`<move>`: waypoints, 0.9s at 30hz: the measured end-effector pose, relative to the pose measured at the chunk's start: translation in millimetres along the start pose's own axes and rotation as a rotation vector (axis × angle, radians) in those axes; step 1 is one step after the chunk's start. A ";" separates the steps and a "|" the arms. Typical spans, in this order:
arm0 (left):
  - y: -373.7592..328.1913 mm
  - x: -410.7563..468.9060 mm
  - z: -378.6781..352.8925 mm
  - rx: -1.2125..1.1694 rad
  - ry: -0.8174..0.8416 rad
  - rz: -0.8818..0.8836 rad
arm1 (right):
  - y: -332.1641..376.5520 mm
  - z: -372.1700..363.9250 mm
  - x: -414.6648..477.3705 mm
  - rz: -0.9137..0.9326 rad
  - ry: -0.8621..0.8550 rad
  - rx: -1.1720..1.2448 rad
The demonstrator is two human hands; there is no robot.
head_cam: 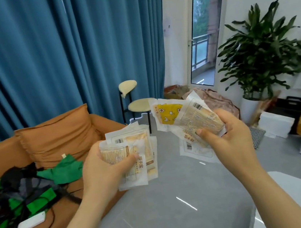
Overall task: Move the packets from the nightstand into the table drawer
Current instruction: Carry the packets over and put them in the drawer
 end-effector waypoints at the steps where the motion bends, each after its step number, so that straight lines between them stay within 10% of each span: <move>1: 11.8 8.9 -13.0 -0.009 0.013 0.015 | -13.9 -0.2 7.3 -0.025 -0.023 -0.032; 27: 190.0 212.6 -369.6 0.010 0.718 0.111 | -297.9 14.5 157.7 -0.645 -0.369 -0.577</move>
Point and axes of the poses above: each hand's wrist, its own x-axis towards the middle knuckle, its own z-axis out of the back of the hand, y = z × x, the point moved 9 cm from there along x, towards the middle knuckle, and after that the axes turned 11 degrees about -z, right-handed, at the moved point
